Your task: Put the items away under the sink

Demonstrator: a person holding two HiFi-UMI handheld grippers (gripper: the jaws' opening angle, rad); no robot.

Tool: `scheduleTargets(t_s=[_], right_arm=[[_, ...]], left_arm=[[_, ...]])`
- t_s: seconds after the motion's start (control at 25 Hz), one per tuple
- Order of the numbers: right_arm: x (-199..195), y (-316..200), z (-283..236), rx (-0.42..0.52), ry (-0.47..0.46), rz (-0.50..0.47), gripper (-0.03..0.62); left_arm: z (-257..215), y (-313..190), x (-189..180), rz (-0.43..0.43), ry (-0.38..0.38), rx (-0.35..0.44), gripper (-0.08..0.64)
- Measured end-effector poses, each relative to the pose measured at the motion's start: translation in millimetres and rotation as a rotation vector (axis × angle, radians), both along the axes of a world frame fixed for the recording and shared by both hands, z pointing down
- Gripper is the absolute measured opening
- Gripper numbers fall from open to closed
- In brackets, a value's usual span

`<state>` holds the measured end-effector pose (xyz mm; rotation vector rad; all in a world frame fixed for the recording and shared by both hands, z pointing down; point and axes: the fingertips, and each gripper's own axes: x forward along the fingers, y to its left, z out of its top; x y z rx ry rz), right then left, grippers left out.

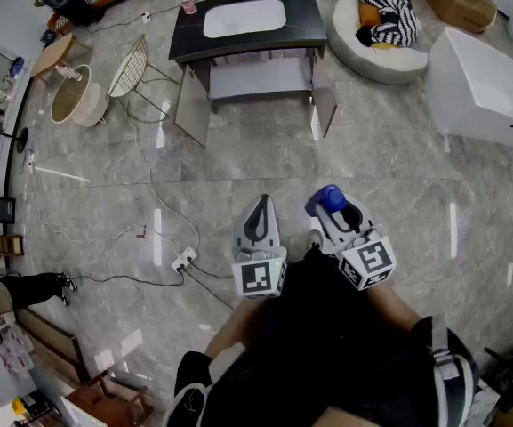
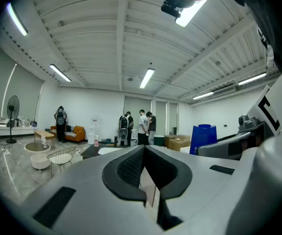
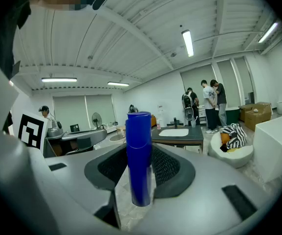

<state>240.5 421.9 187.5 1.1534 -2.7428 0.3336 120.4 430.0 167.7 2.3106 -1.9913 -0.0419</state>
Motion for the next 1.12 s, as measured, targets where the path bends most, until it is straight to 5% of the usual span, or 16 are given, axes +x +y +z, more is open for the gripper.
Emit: scheduleTargets(t_s=[1.12], right_arm=[[51, -26, 6, -0.009, -0.047, -0.046, 0.149]], left_arm=[[6, -23, 55, -0.006, -0.034, -0.018, 0.015]])
